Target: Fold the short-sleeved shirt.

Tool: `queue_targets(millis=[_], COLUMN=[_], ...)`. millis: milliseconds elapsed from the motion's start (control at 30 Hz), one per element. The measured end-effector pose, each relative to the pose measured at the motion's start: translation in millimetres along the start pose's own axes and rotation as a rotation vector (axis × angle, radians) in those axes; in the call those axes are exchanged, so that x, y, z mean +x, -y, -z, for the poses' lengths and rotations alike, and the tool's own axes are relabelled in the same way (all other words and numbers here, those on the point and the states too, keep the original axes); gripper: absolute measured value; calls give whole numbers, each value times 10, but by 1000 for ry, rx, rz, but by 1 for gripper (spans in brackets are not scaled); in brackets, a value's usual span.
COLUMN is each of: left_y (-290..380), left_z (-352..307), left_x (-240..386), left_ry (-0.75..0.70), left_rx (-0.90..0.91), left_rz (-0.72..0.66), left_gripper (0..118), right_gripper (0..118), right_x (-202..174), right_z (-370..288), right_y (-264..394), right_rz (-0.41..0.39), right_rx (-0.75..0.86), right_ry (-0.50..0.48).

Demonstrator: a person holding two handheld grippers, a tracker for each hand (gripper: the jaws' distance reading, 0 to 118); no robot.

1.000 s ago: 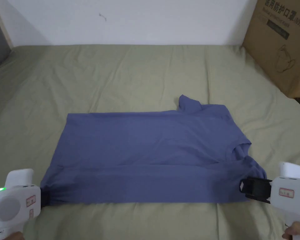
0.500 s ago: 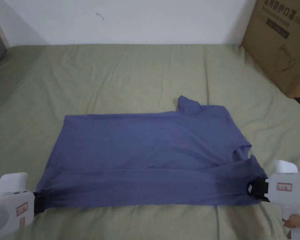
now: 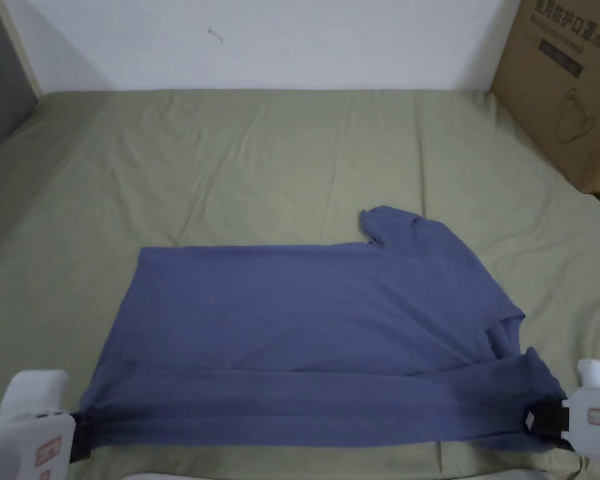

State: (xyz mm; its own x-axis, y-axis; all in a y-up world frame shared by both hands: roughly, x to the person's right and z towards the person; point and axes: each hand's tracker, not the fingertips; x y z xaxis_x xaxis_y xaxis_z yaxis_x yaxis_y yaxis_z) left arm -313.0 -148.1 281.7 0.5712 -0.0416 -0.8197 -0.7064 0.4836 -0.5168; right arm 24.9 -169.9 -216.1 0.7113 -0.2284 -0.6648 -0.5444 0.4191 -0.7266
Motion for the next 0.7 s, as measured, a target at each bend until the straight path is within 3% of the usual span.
queue_targets(millis=[67, 100, 133, 167, 300, 433, 467, 500, 533, 567, 600, 633, 700], left_y=[48, 55, 40, 19, -35, -242, -301, -375, -434, -502, -563, -614, -721], left_z=[56, 76, 85, 95, -51, -166, -187, -197, -181, -145, -84, -35, 107], left_x=[42, 53, 63, 68, 49, 44, 60, 76, 89, 108, 148, 180, 263], left_ry=[-10, -13, -22, -43, -25, 33, 49, 68, 76, 96, 100, 107, 105], left_rx=[21, 32, 25, 2, 53, 102, 120, 134, 139, 137, 136, 133, 112], left_rz=[2, -1, -4, -3, -23, -80, -91, -103, -106, -109, -103, -96, -70], left_gripper=[7, 17, 38, 78, 107, 105, 97, 79, 51, 12, 1, 1, 0], right_gripper=[8, 18, 40, 75, 89, 89, 88, 85, 74, 43, 8, 1, 0], right_x=[27, 37, 38, 38, 1, -141, -183, -229, -248, -292, -341, -388, -559], right_z=[40, 39, 38, 47, -72, -249, -277, -301, -303, -294, -248, -207, -96], right_y=[65, 76, 63, 34, -90, -355, -431, -514, -585, -666, -737, -771, -818], right_rz=[24, 42, 51, 55, 11, -64, -77, -88, -94, -100, -105, -101, -168], right_rx=[8, 29, 32, 19, 55, 114, 131, 153, 169, 171, 163, 160, 121], right_ry=[-7, -14, -4, 34, 81, 78, 71, 54, 35, 17, 4, 2, -36])
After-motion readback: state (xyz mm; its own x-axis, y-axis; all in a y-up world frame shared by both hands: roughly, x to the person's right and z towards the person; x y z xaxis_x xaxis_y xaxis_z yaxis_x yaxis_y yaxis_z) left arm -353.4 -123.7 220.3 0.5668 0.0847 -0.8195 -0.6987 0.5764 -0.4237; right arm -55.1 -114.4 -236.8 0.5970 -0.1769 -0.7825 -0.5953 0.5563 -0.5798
